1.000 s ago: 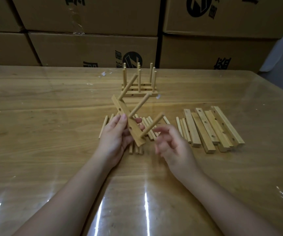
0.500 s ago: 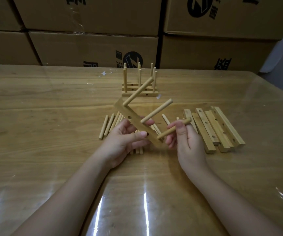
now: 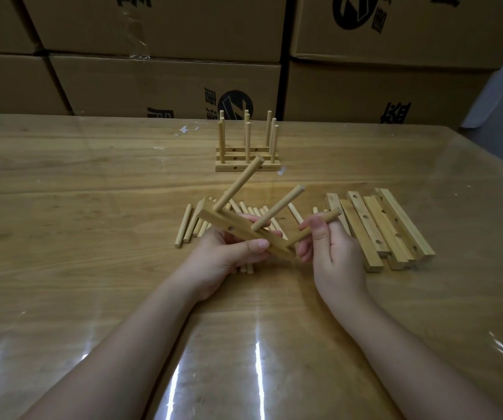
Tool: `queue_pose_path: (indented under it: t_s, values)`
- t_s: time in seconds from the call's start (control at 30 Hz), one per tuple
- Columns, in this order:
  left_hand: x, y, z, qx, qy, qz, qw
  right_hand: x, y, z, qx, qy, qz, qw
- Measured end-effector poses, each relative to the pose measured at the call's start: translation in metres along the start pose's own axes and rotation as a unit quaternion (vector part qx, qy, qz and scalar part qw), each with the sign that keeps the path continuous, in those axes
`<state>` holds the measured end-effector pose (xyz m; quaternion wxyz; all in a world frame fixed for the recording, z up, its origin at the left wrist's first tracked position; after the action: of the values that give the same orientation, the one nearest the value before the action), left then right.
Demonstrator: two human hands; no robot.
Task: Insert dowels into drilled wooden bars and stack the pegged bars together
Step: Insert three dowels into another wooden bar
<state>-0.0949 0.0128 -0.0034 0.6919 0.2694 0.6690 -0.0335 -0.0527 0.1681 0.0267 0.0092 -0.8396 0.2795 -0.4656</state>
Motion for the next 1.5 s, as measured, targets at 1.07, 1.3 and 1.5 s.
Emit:
queue_pose_path:
  t_s: [1.07, 1.3, 1.5]
  values:
    - [0.003, 0.0, -0.001, -0.005, 0.011, -0.072, 0.997, -0.021, 0.007, -0.002, 0.055, 0.156, -0.017, 0.986]
    - [0.003, 0.0, -0.001, -0.01, 0.003, -0.089, 0.996, -0.021, 0.007, -0.003, 0.064, 0.175, -0.023, 0.982]
    - [0.003, 0.0, -0.002, -0.032, -0.016, -0.048, 0.998, -0.017, 0.01, 0.002, 0.038, 0.162, -0.044, 0.985]
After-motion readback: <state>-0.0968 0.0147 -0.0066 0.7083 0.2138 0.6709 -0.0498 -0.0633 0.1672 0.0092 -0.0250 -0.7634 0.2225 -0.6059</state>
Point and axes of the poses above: each hand's wrist, its own z-axis away from the middle knuckle, its own y-axis out of the palm, x = y × z, the point moved 7 cm from there along -z, towards the middle knuckle, and after that the axes turned 4 degrees about -x, right-handed, at the moved point
